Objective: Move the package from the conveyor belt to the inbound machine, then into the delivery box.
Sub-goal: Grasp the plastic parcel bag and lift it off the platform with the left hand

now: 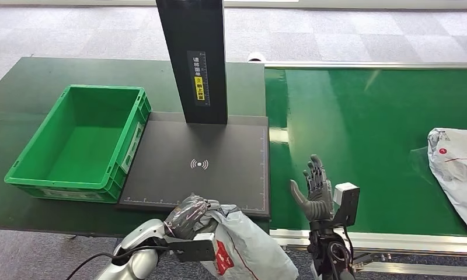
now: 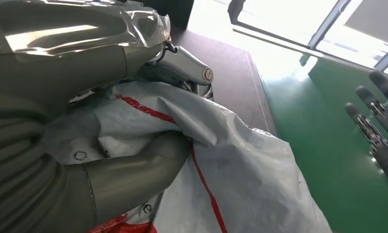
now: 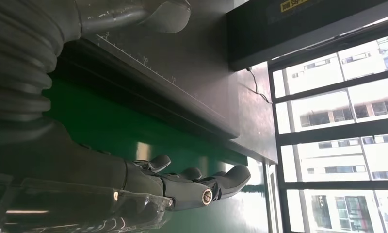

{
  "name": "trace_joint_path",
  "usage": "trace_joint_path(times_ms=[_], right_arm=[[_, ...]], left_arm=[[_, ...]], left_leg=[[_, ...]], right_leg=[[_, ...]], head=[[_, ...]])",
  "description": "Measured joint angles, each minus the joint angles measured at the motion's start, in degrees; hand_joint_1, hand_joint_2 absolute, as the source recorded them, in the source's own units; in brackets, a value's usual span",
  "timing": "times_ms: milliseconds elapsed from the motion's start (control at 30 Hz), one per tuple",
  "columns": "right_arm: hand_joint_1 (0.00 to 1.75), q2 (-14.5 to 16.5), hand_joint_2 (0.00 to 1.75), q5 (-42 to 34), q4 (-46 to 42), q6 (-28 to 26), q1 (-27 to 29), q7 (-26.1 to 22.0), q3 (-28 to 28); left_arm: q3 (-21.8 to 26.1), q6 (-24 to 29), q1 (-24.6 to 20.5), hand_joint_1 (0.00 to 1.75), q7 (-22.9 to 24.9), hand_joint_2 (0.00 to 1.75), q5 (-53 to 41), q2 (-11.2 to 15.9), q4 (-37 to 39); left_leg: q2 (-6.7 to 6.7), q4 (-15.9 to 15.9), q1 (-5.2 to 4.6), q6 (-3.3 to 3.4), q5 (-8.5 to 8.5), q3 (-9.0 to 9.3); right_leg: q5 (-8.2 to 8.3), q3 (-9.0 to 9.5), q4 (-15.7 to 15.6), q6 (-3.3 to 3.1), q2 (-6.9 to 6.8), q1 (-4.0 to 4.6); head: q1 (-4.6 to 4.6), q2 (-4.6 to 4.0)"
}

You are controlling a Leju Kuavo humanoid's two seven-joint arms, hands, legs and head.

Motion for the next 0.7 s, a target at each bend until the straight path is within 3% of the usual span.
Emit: trace_joint_path(times_ms=[300,500,700], right_arm=[[0.0,0.0,1.75,0.0,-2.2,-0.1,1.8,0.0,-0.3],[0.0,0.0,1.75,0.0,-2.6,0.0,1.9,-0.1,-0.5],[0.0,0.0,1.75,-0.1,-2.6,0.0,1.8,-0.9,-0.5]], left_arm=[[3.7,9.3,0.3,1.75,-1.8,1.75,4.8,-2.0,-1.5],[8.3,15.3,1.2,1.75,-6.3,1.75,11.4,-3.5,-6.3],[11.8,25.4,2.1,1.75,-10.7,1.75,12.4,-3.9,-13.7]], left_leg=[[0.0,0.0,0.0,0.0,0.0,-0.01],[0.0,0.0,0.0,0.0,0.0,-0.04],[-0.01,0.0,0.0,0.0,0.0,-0.06]], right_leg=[[0.0,0.0,0.0,0.0,0.0,0.0],[0.0,-0.01,0.0,0.0,0.0,0.0],[0.0,-0.02,0.0,0.0,0.0,0.0]], head=[[-0.01,0.0],[-0.01,0.0],[0.0,0.0]])
